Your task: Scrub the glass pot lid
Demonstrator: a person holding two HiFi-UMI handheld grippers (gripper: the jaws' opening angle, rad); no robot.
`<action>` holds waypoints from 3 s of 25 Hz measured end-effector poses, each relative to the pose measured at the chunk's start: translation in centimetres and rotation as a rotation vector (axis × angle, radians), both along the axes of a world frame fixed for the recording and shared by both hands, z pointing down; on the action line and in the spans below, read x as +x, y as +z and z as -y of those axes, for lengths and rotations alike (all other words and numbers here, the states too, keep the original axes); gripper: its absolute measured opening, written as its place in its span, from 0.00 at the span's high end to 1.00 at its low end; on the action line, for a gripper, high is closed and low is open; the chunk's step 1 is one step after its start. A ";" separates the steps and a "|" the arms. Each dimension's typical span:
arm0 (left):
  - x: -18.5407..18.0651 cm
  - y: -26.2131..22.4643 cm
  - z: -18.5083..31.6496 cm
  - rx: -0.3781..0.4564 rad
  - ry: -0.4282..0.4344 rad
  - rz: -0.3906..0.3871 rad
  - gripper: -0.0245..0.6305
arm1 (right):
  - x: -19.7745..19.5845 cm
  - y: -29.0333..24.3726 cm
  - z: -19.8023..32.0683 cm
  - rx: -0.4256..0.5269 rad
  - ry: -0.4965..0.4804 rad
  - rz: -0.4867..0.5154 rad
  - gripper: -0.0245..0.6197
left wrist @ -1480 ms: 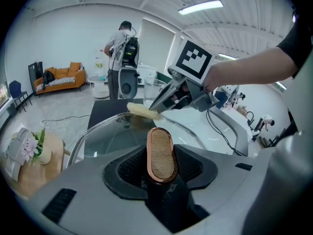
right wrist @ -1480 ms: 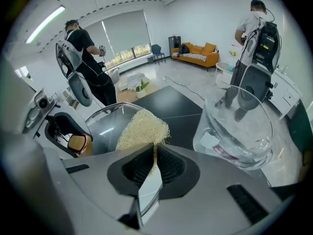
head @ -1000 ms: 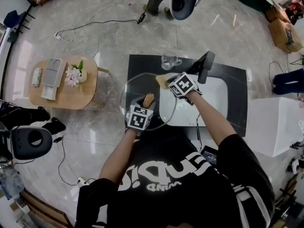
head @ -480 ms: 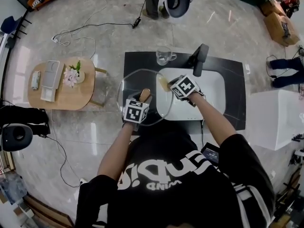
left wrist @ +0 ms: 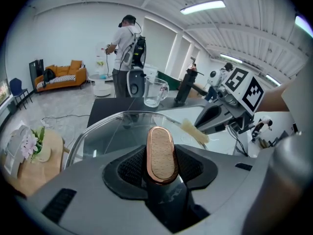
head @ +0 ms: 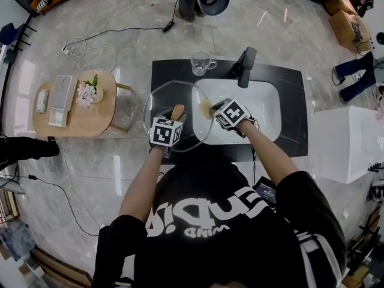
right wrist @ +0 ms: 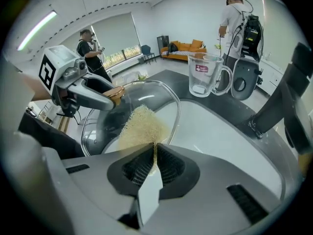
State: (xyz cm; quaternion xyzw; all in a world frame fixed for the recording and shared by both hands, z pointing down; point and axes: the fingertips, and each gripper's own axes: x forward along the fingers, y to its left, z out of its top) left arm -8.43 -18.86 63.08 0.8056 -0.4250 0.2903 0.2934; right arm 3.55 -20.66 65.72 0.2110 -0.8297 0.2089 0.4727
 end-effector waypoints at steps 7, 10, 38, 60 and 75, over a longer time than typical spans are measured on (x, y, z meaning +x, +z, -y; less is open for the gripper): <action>0.0 0.0 0.1 -0.001 -0.008 0.000 0.68 | -0.4 0.1 -3.1 -0.015 -0.035 0.012 0.92; -0.1 0.0 0.1 0.000 -0.014 -0.005 0.68 | -0.7 0.0 -4.4 -0.026 -0.045 0.028 0.92; -0.2 0.1 0.1 0.011 -0.036 -0.016 0.68 | -5.5 -0.5 -11.4 -0.051 -0.245 -0.018 0.92; -0.2 0.0 0.1 0.021 -0.042 -0.019 0.68 | -6.9 -1.1 -11.1 0.003 -0.245 -0.021 0.92; -0.2 0.0 0.2 0.020 -0.041 -0.019 0.68 | -6.9 -1.4 -12.9 0.009 -0.369 -0.053 0.92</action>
